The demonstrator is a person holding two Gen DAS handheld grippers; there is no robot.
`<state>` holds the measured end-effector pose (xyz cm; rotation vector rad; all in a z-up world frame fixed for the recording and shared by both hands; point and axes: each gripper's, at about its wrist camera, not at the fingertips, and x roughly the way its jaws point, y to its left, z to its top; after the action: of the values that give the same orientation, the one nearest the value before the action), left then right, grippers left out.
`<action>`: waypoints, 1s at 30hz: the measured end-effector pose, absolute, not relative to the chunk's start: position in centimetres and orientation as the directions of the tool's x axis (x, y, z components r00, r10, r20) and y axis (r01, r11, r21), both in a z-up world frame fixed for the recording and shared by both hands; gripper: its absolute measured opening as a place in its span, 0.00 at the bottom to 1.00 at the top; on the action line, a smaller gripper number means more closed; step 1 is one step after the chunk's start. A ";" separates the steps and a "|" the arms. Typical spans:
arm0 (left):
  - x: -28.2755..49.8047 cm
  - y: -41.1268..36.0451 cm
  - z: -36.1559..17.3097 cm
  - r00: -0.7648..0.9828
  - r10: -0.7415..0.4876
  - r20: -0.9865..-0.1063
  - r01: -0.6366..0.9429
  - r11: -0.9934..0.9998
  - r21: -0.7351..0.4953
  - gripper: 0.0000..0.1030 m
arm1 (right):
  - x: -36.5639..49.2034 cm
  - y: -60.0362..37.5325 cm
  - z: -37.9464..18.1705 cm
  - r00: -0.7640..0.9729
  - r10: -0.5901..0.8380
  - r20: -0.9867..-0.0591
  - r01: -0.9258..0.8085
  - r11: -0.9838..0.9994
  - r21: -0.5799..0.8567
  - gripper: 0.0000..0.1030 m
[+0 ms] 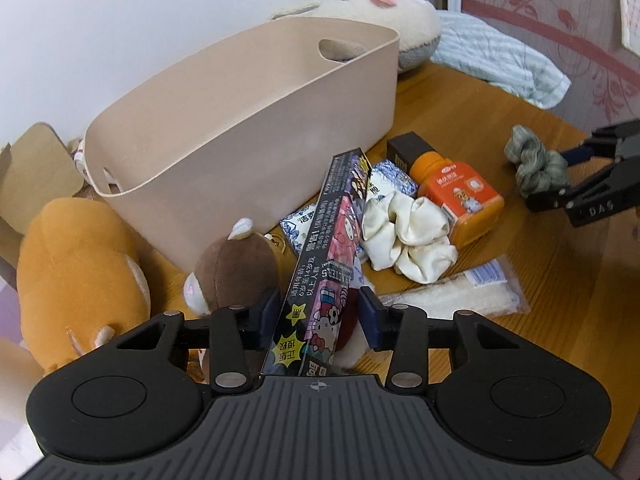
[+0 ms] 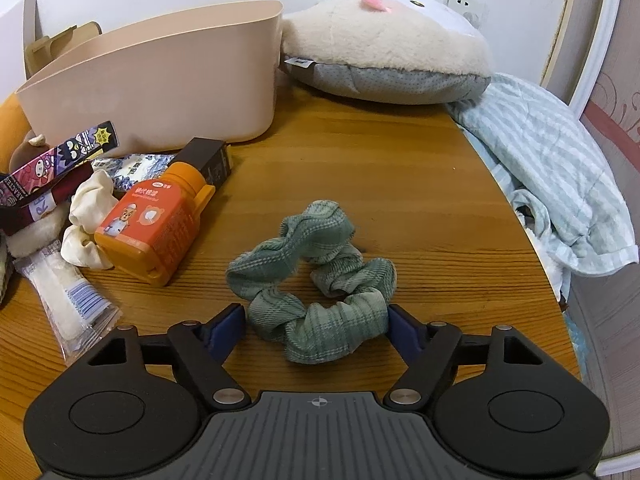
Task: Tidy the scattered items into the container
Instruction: 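Close the left tool on the pen box while the right tool grasps the green scrunchie, then lift the pen box with the left tool while the right tool carries the scrunchie over the basket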
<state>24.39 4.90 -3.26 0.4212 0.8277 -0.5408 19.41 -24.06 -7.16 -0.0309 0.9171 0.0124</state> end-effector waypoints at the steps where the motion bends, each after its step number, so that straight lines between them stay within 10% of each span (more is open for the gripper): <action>1: 24.5 5.0 -3.2 0.556 -0.285 -0.781 0.597 0.790 0.138 0.42 | 19.4 -24.1 -7.1 0.608 -0.003 -0.794 -0.024 0.999 -0.022 0.76; 13: 24.9 5.6 -3.0 0.536 -0.314 -0.784 0.582 0.810 0.073 0.32 | 19.3 -24.2 -7.0 0.616 0.016 -0.788 -0.031 1.000 -0.004 0.64; 21: 24.4 5.8 -3.0 0.535 -0.334 -0.776 0.583 0.810 0.053 0.29 | 19.2 -23.9 -6.9 0.637 0.037 -0.770 -0.054 0.999 0.003 0.26; 30: 23.1 6.1 -2.9 0.552 -0.341 -0.761 0.575 0.816 0.052 0.28 | 18.3 -23.7 -6.5 0.657 0.062 -0.752 -0.065 0.998 0.025 0.18</action>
<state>23.07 6.11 -2.85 0.3126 0.8222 -0.5521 18.34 -23.71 -6.55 -0.0037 0.8512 0.0717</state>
